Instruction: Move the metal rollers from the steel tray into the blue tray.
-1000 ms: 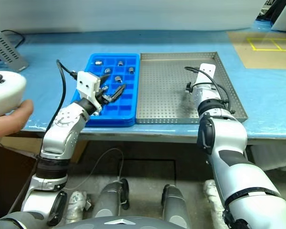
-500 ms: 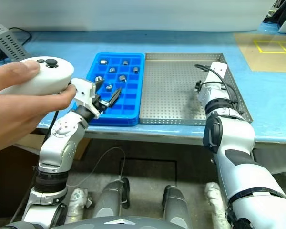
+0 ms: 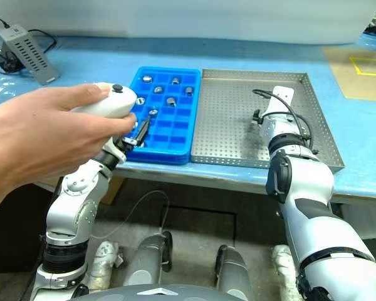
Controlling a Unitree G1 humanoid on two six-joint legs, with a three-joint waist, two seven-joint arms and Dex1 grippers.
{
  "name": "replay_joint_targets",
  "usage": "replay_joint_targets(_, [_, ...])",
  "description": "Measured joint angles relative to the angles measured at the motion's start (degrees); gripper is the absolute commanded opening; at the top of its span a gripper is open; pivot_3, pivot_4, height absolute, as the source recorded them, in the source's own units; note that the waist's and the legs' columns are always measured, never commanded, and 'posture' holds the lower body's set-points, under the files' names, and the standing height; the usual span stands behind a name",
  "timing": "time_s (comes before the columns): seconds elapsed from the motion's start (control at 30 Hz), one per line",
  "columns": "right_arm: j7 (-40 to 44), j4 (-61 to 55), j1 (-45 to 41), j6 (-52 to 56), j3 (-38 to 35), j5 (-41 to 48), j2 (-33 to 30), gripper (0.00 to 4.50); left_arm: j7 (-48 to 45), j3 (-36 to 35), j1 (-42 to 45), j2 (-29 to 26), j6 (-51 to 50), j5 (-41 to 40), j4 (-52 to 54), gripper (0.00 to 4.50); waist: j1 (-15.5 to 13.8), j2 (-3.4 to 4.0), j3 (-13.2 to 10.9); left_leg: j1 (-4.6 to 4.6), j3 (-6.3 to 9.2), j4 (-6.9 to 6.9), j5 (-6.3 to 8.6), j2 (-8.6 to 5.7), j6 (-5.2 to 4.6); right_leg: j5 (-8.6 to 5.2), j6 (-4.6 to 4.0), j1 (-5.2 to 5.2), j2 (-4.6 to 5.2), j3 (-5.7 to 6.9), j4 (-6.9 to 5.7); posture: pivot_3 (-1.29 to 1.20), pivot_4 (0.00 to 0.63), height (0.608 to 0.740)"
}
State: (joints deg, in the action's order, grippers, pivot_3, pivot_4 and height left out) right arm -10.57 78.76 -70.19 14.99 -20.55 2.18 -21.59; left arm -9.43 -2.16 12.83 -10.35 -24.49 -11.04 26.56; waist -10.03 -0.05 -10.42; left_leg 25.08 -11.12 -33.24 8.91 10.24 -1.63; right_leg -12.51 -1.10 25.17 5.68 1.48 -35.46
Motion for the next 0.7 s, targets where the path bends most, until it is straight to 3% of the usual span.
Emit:
replay_joint_targets(0.33, [-4.1, 0.0, 1.1, 0.0, 0.3, -2.5, -1.4, 4.50, 0.9, 0.0, -0.9, 0.2, 0.0, 0.0, 0.8, 3.97, -1.1, 0.00, 0.0, 0.02, 0.07, -0.02, -0.03, 0.00, 0.06, 0.00, 0.00, 0.04, -0.02, 0.03, -0.13, 0.46, 0.150, 0.740])
replay_joint_targets(0.43, [-4.7, 0.0, 1.2, 0.3, -1.1, -1.9, -1.4, 3.94, 1.0, 0.0, -0.9, 0.2, 0.0, 0.0, 0.9, 4.01, -1.1, 0.00, 0.0, 0.02, 0.10, -0.02, -0.04, 0.01, 0.09, 0.00, 0.00, 0.05, -0.04, 0.03, -0.17, 0.46, 0.150, 0.740])
replay_joint_targets(0.63, [-4.3, 0.0, 1.2, 0.5, -3.3, -0.7, -1.3, 1.85, 1.2, -0.1, -1.0, 0.1, 0.0, 0.0, 1.0, 4.01, -1.6, 0.00, 0.0, 0.02, 0.11, -0.02, -0.05, 0.01, 0.10, 0.00, 0.01, 0.06, -0.04, 0.03, -0.19, 0.47, 0.150, 0.740])
replay_joint_targets(0.7, [-3.6, 0.0, 1.2, 0.4, -3.6, -0.4, -1.3, 1.73, 1.2, -0.3, -1.0, -0.1, 0.0, 0.0, 1.0, 4.01, -1.8, 0.00, 0.0, 0.02, 0.12, -0.04, -0.05, 0.01, 0.10, 0.00, 0.01, 0.05, -0.04, 0.04, -0.19, 0.47, 0.150, 0.740])
